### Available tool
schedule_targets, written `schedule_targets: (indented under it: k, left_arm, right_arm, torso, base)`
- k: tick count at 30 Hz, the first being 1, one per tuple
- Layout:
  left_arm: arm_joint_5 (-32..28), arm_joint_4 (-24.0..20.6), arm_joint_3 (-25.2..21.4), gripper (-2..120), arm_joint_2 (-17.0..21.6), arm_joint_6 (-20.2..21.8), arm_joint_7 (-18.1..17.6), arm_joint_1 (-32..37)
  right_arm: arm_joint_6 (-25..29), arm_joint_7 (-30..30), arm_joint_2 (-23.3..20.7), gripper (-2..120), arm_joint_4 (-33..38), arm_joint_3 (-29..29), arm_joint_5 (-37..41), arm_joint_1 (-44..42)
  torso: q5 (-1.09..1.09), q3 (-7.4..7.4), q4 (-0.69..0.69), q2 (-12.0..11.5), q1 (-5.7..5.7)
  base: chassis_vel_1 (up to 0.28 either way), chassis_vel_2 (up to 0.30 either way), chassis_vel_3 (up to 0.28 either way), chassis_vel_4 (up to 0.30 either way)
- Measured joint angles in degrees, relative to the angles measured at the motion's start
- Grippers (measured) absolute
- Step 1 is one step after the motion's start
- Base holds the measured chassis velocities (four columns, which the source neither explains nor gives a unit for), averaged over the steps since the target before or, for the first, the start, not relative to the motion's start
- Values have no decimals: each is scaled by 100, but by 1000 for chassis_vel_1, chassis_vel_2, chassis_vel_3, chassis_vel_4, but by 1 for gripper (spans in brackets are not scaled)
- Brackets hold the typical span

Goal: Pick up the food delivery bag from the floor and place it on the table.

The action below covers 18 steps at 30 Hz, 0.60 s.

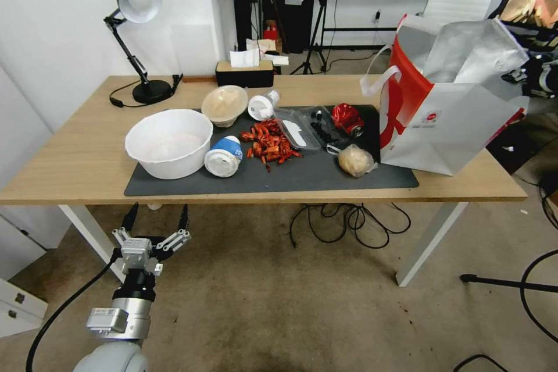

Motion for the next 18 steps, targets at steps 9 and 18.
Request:
schedule_targets:
  k: [9,18]
  left_arm:
    - [-8,-24,-8,100,-7,-1,2,8]
    - [-11,-75,-61,100,4,-29,4,66]
  right_arm:
    - [73,-498,11,50,-2,-94,-417,32]
    - [221,-1159,15,85,90,-119,-1339,3]
  torso:
    - [0,0,0,0,0]
    - [-1,0,0,0,0]
  base:
    - [0,0,0,0]
    - [0,0,0,0]
